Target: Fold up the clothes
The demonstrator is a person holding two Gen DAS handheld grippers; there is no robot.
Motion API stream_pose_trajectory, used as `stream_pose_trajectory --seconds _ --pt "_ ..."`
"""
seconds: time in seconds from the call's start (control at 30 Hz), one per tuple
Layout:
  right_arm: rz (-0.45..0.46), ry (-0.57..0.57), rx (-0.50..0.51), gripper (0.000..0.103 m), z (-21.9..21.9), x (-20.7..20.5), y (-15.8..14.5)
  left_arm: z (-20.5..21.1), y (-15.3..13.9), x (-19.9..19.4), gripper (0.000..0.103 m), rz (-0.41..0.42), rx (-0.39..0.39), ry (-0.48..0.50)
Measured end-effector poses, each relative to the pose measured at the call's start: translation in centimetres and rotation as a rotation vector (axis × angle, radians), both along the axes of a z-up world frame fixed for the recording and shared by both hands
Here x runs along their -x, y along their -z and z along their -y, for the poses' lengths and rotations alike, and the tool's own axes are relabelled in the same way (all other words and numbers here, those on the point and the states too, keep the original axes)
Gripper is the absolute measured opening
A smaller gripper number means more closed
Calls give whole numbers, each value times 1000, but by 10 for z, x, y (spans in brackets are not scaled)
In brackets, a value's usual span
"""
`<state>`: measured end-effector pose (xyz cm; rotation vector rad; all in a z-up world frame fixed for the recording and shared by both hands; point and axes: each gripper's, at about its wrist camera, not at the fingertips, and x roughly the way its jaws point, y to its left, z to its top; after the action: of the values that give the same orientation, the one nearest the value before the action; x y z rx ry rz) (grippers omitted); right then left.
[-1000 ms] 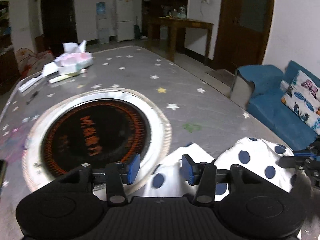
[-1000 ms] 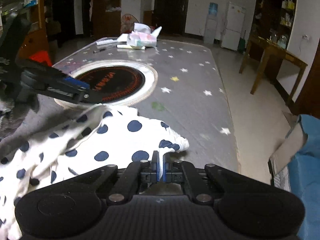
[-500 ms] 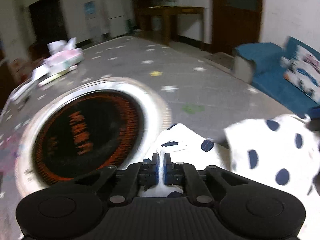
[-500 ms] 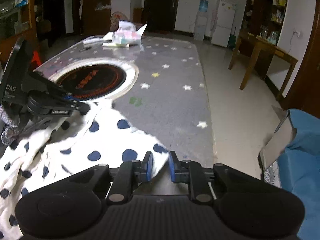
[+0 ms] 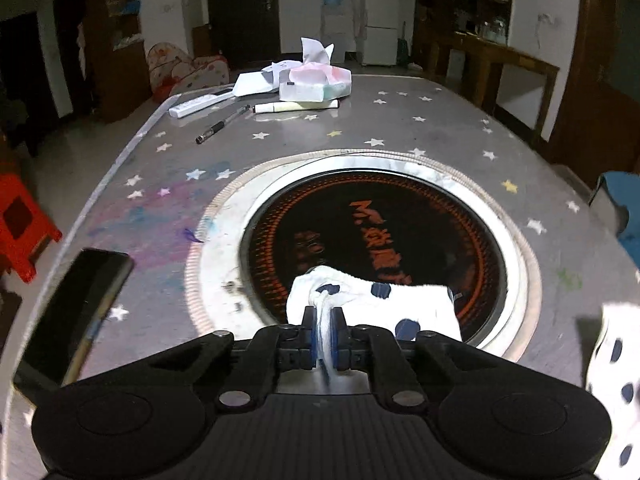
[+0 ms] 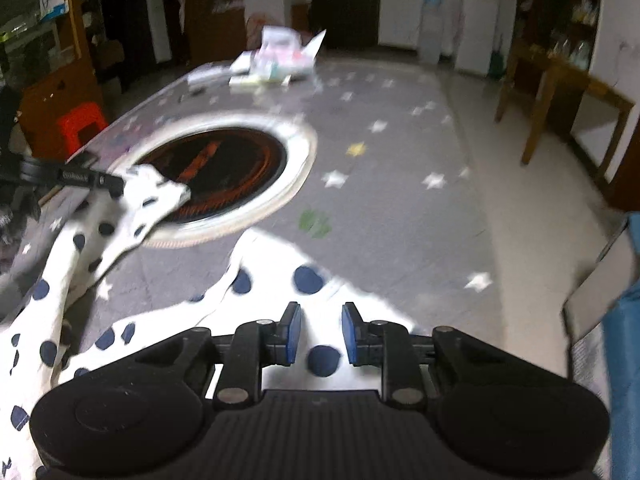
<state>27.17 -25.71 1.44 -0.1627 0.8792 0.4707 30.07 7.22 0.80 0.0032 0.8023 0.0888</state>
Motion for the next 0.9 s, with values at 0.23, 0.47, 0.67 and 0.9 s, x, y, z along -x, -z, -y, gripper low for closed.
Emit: stream_pose_trajectory --seconds 0.23,0.47,0.67,0.9 --pt "-2 -59 -57 27 -12 15 -3 -14 -4 9 17 9 -30 -12" --pt "119 -85 7 44 -20 -15 -20 -9 -24 19 36 66 -4 19" --pt "78 -137 52 6 -29 -31 5 4 -31 28 44 78 7 78" --pt "244 -333 165 7 -53 53 -7 19 -27 30 44 80 36 125"
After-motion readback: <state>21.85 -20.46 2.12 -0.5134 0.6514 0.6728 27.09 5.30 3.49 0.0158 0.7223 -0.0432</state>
